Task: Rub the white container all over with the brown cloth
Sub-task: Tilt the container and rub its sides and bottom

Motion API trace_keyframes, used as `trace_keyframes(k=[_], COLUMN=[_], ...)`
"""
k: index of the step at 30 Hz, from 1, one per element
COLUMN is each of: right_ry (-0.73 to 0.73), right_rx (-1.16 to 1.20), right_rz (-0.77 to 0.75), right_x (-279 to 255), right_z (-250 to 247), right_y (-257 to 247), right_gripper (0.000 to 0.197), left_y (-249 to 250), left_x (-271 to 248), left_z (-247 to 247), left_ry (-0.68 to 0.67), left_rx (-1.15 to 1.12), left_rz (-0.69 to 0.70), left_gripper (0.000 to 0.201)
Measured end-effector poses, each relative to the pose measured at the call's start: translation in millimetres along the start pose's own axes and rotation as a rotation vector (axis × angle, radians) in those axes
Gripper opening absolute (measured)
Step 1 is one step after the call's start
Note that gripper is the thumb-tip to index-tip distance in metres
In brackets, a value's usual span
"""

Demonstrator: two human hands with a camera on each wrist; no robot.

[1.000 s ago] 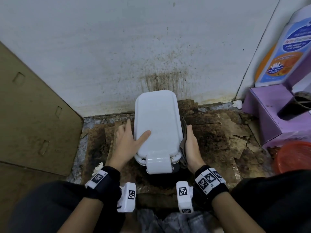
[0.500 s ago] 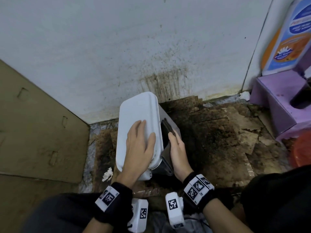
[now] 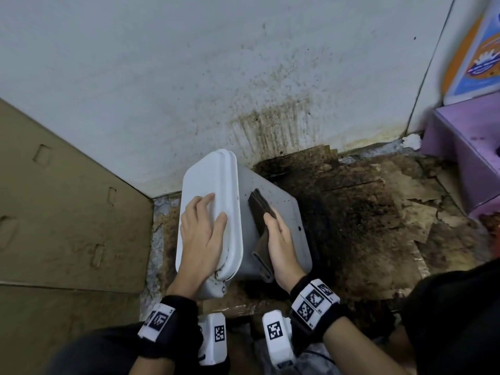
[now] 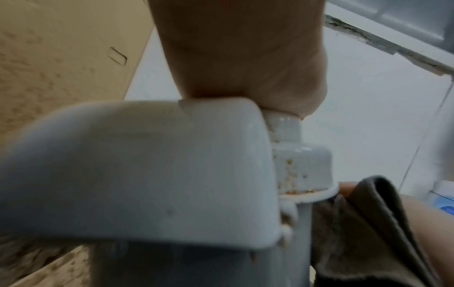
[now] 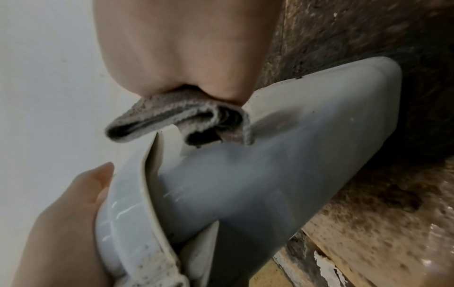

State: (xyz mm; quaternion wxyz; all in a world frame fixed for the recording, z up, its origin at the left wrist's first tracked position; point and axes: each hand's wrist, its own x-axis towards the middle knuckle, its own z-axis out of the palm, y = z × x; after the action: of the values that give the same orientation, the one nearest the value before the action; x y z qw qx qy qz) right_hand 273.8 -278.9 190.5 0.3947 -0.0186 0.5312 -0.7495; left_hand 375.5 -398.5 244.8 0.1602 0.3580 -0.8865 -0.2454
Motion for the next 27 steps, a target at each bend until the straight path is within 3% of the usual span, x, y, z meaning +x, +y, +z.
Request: trace_keyframes(k=[4, 10, 17, 21, 27], right_ry=[-0.010, -0.169, -0.092, -0.089, -0.151], right_rx=[-0.069, -0.307, -0.450, -0.462, -0.485], right_rz=[-0.113, -0.234, -0.390, -0.409, -0.329], right_x=[-1, 4, -25, -38, -1], right_z=[11, 29, 27, 27, 35], right_y=[-5, -16, 6, 20, -11], right_gripper=[0.034, 0.045, 0.047, 0.048, 0.047], left_y=[1, -3, -6, -10, -9], left_x=[0, 4, 6, 5, 6], left_z=[3, 12, 15, 13, 11], left_ry=[0.046, -0.080, -0.092, -0.101, -0.109], left_rx=[-0.029, -0.026, -0.039, -0.045, -0.021], left_rz=[0.007, 0.036, 0.039, 0.035, 0.036], left_gripper=[0.049, 0.064, 0.068, 0.068, 0.070])
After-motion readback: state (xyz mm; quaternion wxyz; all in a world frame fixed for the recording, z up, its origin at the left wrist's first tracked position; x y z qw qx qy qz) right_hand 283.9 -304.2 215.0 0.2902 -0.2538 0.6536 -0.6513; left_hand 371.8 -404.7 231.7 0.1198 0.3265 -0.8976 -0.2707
